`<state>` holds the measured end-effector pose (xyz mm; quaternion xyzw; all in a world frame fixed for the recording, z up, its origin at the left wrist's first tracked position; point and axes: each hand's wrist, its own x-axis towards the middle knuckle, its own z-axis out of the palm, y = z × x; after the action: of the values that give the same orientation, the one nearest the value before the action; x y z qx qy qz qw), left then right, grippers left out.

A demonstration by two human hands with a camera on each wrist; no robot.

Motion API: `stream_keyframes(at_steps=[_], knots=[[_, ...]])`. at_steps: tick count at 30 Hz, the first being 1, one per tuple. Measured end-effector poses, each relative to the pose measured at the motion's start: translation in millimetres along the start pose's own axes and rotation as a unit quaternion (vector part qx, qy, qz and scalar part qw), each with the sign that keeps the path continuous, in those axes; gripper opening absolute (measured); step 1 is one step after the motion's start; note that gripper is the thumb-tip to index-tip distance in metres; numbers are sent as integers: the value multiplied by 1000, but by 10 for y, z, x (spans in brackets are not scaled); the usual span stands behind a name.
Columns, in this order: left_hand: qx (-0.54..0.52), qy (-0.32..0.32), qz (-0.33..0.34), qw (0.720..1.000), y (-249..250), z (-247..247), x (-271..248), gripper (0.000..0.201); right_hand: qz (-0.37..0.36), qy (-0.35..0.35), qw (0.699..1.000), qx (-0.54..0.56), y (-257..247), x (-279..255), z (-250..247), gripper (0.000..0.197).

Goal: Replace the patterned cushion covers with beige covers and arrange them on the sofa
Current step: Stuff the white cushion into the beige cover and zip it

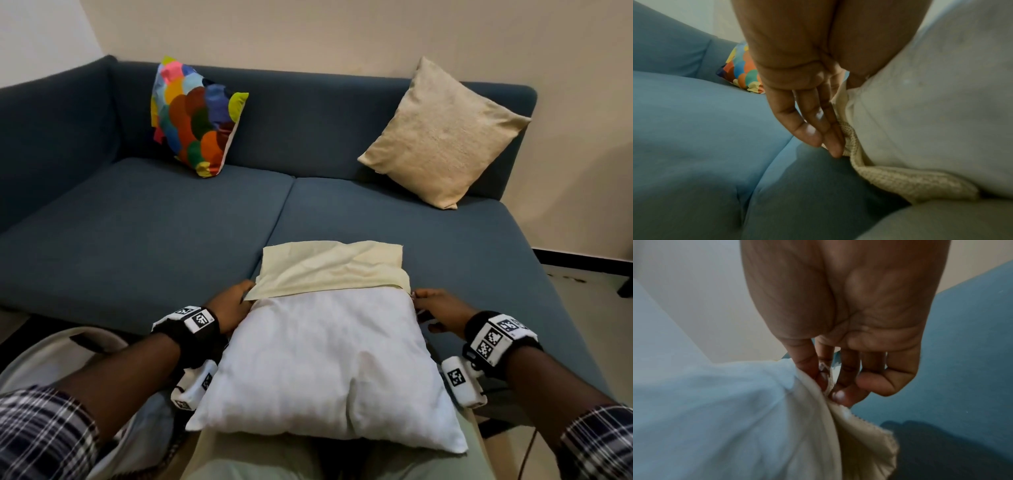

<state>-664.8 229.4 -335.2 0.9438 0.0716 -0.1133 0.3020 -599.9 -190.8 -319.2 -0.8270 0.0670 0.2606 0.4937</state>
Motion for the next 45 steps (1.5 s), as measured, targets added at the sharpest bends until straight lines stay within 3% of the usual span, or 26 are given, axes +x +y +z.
stream_keyframes(at_steps=[2, 4, 6, 8, 11, 14, 16, 18, 23, 27, 32, 35, 38, 41, 43, 45], knots=[[20, -23, -5, 1000, -80, 46, -39, 22, 6, -3, 1000, 30, 5, -33, -19, 12], [68, -64, 4, 996, -121, 29, -97, 45, 9, -6, 997, 75, 8, -88, -3, 16], [140, -86, 14, 986, -32, -90, -154, 51, 9, -13, 992, 127, 10, -130, 40, 18], [222, -38, 32, 974, 179, -271, -223, 43, 15, -17, 985, 170, -4, -148, 104, 24], [198, 65, 168, 963, 679, -396, -503, 46, 10, -6, 974, 227, -126, -202, 171, 23], [151, 10, 272, 951, 1348, -128, -1060, 94, -11, 21, 977, 210, -275, -224, 207, 25], [227, -31, 283, 931, 1692, 225, -1352, 126, -25, 8, 980, 197, -393, -269, 257, 25], [276, -43, 264, 923, 1896, 600, -1448, 142, -46, -3, 977, 209, -487, -313, 299, 19], [264, 86, 188, 942, 2047, 844, -1072, 117, -101, -5, 979, 178, -549, -399, 344, 15], [255, 83, 159, 950, 2081, 665, -782, 101, -107, -1, 979, 175, -529, -428, 396, 9], [265, 61, 121, 955, 2014, 568, -416, 99, -205, 9, 978, 32, -588, -562, 481, 29], [269, 32, 101, 957, 1979, 566, -241, 97, -262, 26, 964, -27, -556, -652, 433, 19], [277, 45, 97, 955, 1960, 468, -95, 72, -286, 5, 950, -126, -440, -733, 303, 46], [280, 9, 94, 955, 2012, 379, -45, 54, -259, -77, 942, -200, -464, -900, 177, 38], [266, 0, 111, 958, 2058, 396, -79, 58, -209, -114, 944, -229, -466, -916, 78, 28], [233, -18, 147, 961, 2049, 432, -155, 63, -179, -96, 946, -254, -439, -830, 20, 21]])
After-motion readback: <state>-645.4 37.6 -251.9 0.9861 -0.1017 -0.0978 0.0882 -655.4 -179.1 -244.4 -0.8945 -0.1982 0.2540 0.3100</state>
